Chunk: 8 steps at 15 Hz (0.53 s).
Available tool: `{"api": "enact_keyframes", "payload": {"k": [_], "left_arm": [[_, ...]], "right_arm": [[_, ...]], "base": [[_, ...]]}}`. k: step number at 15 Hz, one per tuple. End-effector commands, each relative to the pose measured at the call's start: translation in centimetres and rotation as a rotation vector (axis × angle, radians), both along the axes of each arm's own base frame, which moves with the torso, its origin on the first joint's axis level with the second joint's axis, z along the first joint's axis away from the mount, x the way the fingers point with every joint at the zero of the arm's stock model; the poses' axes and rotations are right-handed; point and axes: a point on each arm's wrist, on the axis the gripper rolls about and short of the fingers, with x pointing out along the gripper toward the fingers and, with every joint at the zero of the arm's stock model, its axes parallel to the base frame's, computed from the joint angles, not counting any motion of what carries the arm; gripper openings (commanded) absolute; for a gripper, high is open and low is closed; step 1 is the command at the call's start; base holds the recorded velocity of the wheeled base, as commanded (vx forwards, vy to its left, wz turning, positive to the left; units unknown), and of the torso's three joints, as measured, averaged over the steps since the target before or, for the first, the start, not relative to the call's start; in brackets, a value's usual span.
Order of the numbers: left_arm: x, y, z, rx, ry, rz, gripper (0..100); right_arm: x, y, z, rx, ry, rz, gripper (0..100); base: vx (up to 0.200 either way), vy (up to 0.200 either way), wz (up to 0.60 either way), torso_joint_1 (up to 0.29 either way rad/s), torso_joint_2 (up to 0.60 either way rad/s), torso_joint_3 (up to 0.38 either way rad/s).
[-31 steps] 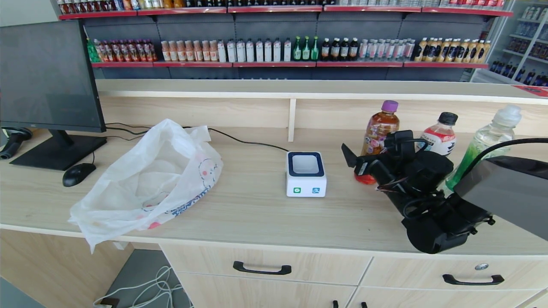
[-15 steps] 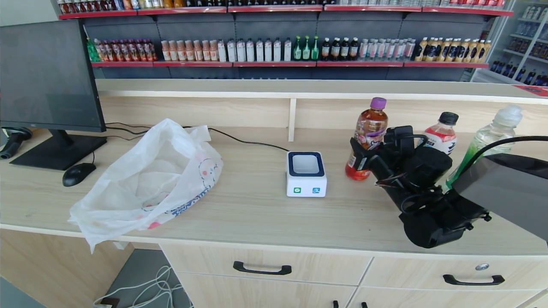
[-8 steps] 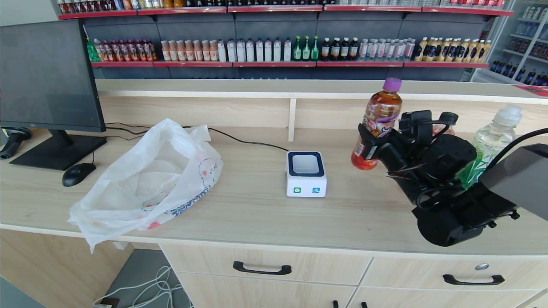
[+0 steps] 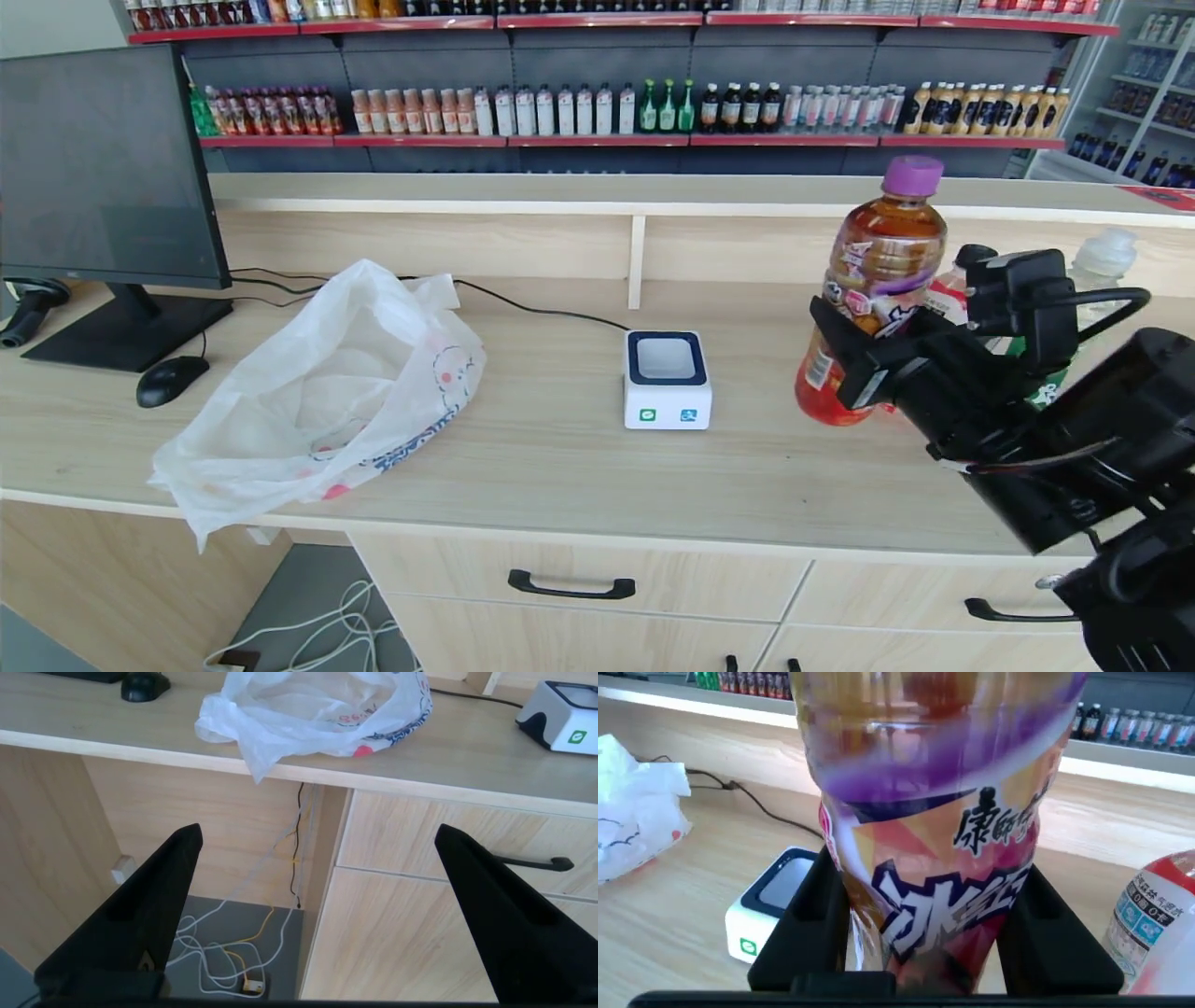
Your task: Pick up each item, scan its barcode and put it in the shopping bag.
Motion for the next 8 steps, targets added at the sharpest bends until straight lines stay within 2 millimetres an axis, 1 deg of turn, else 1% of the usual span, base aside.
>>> {"api": "enact_keyframes", "payload": {"k": [1,2,3,4,7,8], "left_arm": [[0.0,0.0,0.0,-0.001,0.001,0.001,100],[0.0,0.0,0.0,-0.001,-0.001,0.001,100],[0.0,0.0,0.0,-0.001,0.001,0.001,100],[0.0,0.0,0.0,-0.001,0.001,0.001,100],[0.0,0.0,0.0,-0.001,0.001,0.001,100],[0.0,0.0,0.0,-0.001,0.001,0.001,100]], "right_arm": [[-7.6,-0.9,1.2,-0.004,-0.047,0.111,0],[-8.6,-1.1,1.0,-0.014,-0.05,0.128,0],[-10.3,-1.5,1.0,-0.023,-0.065,0.16,0],[-10.8,-1.8,1.3,-0.008,-0.079,0.171,0],[-10.8,-1.5,0.9,0.04,-0.04,0.221,0],[-10.9,-1.1,0.8,0.073,-0.018,0.28,0]], "base": [[0.0,0.0,0.0,0.0,0.0,0.0],[0.0,0.0,0.0,0.0,0.0,0.0],[0.0,0.0,0.0,0.0,0.0,0.0],[0.0,0.0,0.0,0.0,0.0,0.0],[0.0,0.0,0.0,0.0,0.0,0.0],[0.0,0.0,0.0,0.0,0.0,0.0]]}}
